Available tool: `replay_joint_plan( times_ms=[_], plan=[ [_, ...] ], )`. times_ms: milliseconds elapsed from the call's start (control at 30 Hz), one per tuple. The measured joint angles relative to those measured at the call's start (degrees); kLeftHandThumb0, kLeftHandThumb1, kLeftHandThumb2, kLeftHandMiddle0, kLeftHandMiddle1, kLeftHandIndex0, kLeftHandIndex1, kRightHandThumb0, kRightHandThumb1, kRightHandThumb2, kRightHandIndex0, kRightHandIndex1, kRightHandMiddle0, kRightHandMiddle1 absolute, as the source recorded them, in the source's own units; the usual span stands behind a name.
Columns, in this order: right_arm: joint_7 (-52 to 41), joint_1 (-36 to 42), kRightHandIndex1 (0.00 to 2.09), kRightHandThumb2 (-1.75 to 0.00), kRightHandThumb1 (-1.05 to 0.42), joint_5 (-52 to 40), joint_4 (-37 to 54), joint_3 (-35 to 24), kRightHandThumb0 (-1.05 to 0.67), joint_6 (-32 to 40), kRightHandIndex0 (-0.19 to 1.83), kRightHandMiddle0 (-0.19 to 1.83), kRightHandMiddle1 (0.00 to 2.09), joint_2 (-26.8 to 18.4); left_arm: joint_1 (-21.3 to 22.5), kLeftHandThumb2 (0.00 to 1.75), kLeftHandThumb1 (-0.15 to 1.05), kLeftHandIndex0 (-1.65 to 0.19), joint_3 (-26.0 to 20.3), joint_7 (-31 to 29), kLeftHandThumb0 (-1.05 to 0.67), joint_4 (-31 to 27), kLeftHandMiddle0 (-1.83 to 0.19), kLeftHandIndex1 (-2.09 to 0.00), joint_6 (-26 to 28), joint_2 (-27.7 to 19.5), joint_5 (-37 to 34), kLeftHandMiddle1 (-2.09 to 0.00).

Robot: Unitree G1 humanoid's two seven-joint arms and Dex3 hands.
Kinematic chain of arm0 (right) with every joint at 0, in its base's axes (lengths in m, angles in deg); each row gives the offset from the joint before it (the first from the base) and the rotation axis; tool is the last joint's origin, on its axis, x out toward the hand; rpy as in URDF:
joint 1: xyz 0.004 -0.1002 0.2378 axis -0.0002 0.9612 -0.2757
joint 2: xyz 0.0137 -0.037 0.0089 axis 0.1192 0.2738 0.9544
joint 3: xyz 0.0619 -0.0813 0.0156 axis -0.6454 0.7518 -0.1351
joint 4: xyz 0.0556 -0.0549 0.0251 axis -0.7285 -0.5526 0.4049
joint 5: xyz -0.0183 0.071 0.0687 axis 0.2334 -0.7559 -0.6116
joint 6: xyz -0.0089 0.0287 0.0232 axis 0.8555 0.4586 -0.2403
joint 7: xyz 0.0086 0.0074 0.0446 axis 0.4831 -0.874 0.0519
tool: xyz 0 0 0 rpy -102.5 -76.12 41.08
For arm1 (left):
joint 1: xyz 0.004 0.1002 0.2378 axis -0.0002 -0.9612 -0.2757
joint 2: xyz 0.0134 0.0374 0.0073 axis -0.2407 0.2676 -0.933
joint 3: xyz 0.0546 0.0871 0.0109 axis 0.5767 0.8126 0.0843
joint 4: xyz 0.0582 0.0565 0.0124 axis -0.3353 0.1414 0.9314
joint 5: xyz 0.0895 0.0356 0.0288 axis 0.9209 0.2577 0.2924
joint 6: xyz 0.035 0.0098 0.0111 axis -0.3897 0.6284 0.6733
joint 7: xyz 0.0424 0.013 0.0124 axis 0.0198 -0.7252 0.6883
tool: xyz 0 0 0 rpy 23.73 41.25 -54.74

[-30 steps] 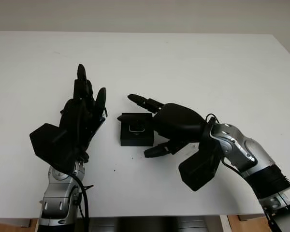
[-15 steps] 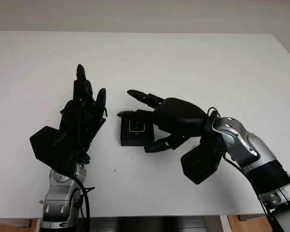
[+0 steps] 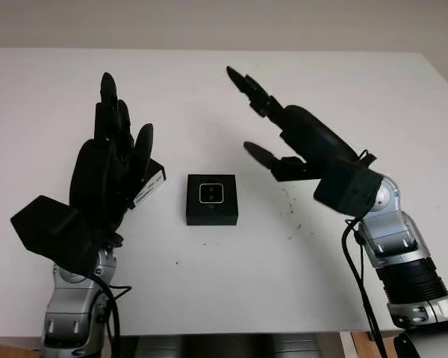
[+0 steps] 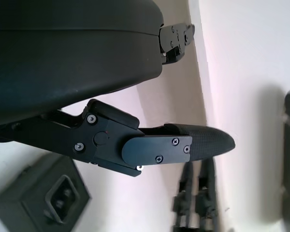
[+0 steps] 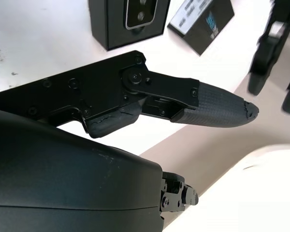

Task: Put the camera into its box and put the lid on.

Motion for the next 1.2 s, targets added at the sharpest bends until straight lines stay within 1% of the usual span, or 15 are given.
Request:
replay_joint_plan(
  times_ms=[133, 167, 267, 333, 400, 467, 500, 567, 600, 633, 733, 833, 933, 1033, 1200],
  plan=[
    [-1.7, -0.4, 0.06, -0.71, -1.05, -1.7, -0.2, -1.3, -0.82, 3.6, -0.12, -0.1, 0.04, -0.4, 2.1, 0.39, 1.05, 0.18, -4.3, -5.7, -0.79, -0.1, 0.19, -0.01, 3.5, -9.0, -0.6, -0.01],
    [-2.2, -0.6, 0.06, -0.7, -1.05, -2.5, -0.4, -1.7, -0.81, 4.8, -0.12, -0.1, 0.04, -0.5, 3.0, 0.35, 1.05, 0.14, -5.3, -7.8, -0.79, 0.3, 0.15, -0.03, 4.2, -12.2, -0.6, -0.03],
    [-3.9, -1.2, 0.04, -0.71, -1.05, -5.2, -2.2, -3.2, -0.79, 6.7, -0.15, -0.12, 0.03, -0.5, 6.5, 0.17, 1.04, -0.09, -7.4, -12.5, -0.7, 2.8, -0.1, -0.14, 5.5, -20.4, -0.2, -0.12],
    [-4.7, -1.4, 0.04, -0.7, -1.05, -6.4, -2.9, -3.9, -0.81, 8.3, -0.16, -0.13, 0.03, -0.6, 8.3, 0.08, 1.01, -0.29, -7.8, -14.0, -0.6, 5.0, -0.37, -0.21, 6.2, -24.8, 1.7, -0.14],
    [-4.9, -1.5, 0.04, -0.7, -1.05, -6.9, -3.2, -4.4, -0.82, 9.8, -0.15, -0.12, 0.04, -1.0, 9.6, 0.05, 0.96, -0.47, -7.5, -13.9, -0.51, 8.0, -0.63, -0.26, 3.7, -28.5, 6.3, -0.14],
    [-4.7, -1.5, 0.05, -0.7, -1.05, -7.0, -3.3, -5.0, -0.82, 10.4, -0.15, -0.11, 0.04, -1.4, 10.9, 0.04, 0.91, -0.56, -6.7, -13.4, -0.45, 12.0, -0.78, -0.28, -1.3, -32.0, 11.5, -0.17],
    [-4.5, -1.5, 0.06, -0.7, -1.05, -7.0, -3.3, -5.4, -0.82, 10.7, -0.14, -0.1, 0.05, -1.5, 11.6, 0.04, 0.9, -0.58, -6.2, -13.1, -0.47, 14.0, -0.82, -0.28, -4.0, -33.7, 14.0, -0.18],
    [-4.2, -1.5, 0.06, -0.7, -1.05, -7.1, -3.2, -5.7, -0.81, 11.7, -0.13, -0.1, 0.05, -1.6, 13.4, 0.03, 0.87, -0.56, -4.4, -13.2, -0.49, 18.4, -0.77, -0.26, -9.3, -37.5, 18.3, -0.16],
    [-4.1, -1.4, 0.06, -0.7, -1.05, -7.2, -3.1, -5.8, -0.8, 11.9, -0.13, -0.1, 0.05, -1.6, 14.3, 0.03, 0.86, -0.51, -3.5, -14.1, -0.49, 20.5, -0.69, -0.23, -11.5, -39.4, 19.9, -0.12],
    [-4.1, -1.3, 0.06, -0.7, -1.05, -7.2, -3.1, -5.9, -0.81, 11.9, -0.13, -0.1, 0.05, -1.7, 15.4, 0.04, 0.85, -0.41, -2.2, -15.9, -0.52, 22.2, -0.52, -0.17, -13.2, -41.6, 21.5, -0.05],
    [-4.2, -1.3, 0.05, -0.7, -1.05, -8.2, -3.2, -6.5, -0.84, 12.2, -0.14, -0.11, 0.05, -1.7, 18.7, 0.04, 0.83, -0.24, 2.6, -21.9, -0.57, 24.8, -0.24, -0.07, -18.0, -47.9, 26.8, -0.01],
    [-4.4, -1.3, 0.04, -0.71, -1.05, -9.8, -3.2, -7.1, -0.83, 12.6, -0.17, -0.14, 0.04, -1.7, 21.9, 0.03, 0.78, -0.14, 7.2, -26.2, -0.6, 26.0, -0.15, -0.03, -24.0, -51.9, 31.4, -0.02],
    [-4.0, -1.5, 0.02, -0.71, -1.05, -12.4, -3.3, -8.3, -0.8, 14.2, -0.19, -0.17, 0.03, -0.4, 24.7, 0.04, 0.76, -0.03, 11.3, -28.4, -0.65, 26.5, -0.05, -0.01, -27.5, -52.2, 35.6, -0.01],
    [-3.0, -1.5, 0.01, -0.71, -1.05, -14.0, -3.5, -8.9, -0.79, 14.8, -0.19, -0.18, 0.03, 0.8, 26.0, 0.05, 0.76, 0.05, 14.1, -28.4, -0.68, 27.8, 0.01, -0.01, -29.4, -51.4, 37.9, -0.01],
    [-1.2, -1.6, 0.0, -0.71, -1.05, -14.8, -4.3, -9.7, -0.81, 15.0, -0.19, -0.19, 0.02, 2.3, 26.5, 0.06, 0.76, 0.13, 16.2, -26.8, -0.63, 30.7, 0.08, -0.02, -30.5, -47.7, 39.2, -0.02]
  ],
)
